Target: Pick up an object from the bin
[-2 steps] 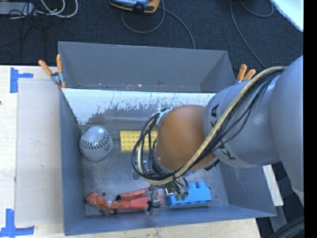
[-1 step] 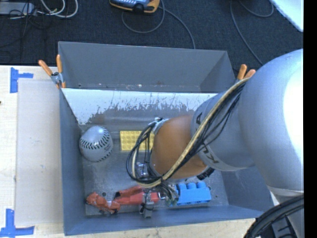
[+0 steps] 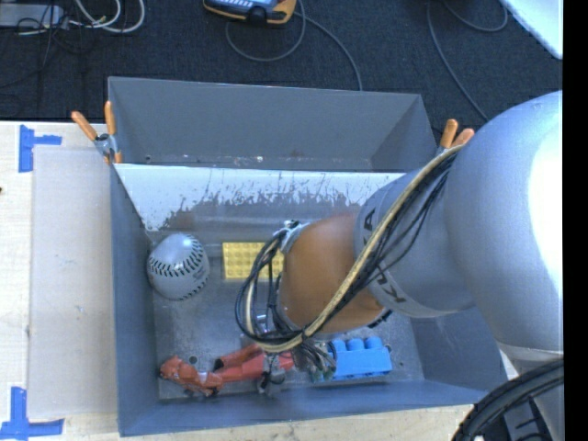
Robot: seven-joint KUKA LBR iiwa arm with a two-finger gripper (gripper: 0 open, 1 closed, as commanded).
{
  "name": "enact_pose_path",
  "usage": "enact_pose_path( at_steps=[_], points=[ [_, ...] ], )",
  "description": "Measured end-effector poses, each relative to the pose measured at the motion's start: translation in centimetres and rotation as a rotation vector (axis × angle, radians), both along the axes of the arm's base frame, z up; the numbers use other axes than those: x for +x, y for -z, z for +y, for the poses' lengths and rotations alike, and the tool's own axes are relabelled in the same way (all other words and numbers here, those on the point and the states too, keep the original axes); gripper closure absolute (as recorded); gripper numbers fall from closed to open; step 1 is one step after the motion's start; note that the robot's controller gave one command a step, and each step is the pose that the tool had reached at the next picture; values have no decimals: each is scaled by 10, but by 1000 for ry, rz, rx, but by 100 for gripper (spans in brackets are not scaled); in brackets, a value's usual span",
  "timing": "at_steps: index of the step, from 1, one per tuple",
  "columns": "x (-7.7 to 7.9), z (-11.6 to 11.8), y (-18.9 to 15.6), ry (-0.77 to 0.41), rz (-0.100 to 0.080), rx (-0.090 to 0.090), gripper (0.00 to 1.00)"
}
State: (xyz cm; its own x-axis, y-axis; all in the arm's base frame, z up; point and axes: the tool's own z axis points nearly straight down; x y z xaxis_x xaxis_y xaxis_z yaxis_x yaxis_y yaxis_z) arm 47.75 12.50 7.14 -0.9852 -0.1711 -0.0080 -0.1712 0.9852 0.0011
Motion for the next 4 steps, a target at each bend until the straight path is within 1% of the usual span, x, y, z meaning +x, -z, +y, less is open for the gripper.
enact_pose_path(
  at_steps=[1, 2, 3, 4],
  points=[
    [0, 1, 0, -13, -1, 0, 100],
    [-1, 0, -6, -17, 5, -1, 100],
    [-4, 0, -28, -15, 16, -4, 100],
    [-3, 0, -49, -15, 9, -2, 100]
  ],
)
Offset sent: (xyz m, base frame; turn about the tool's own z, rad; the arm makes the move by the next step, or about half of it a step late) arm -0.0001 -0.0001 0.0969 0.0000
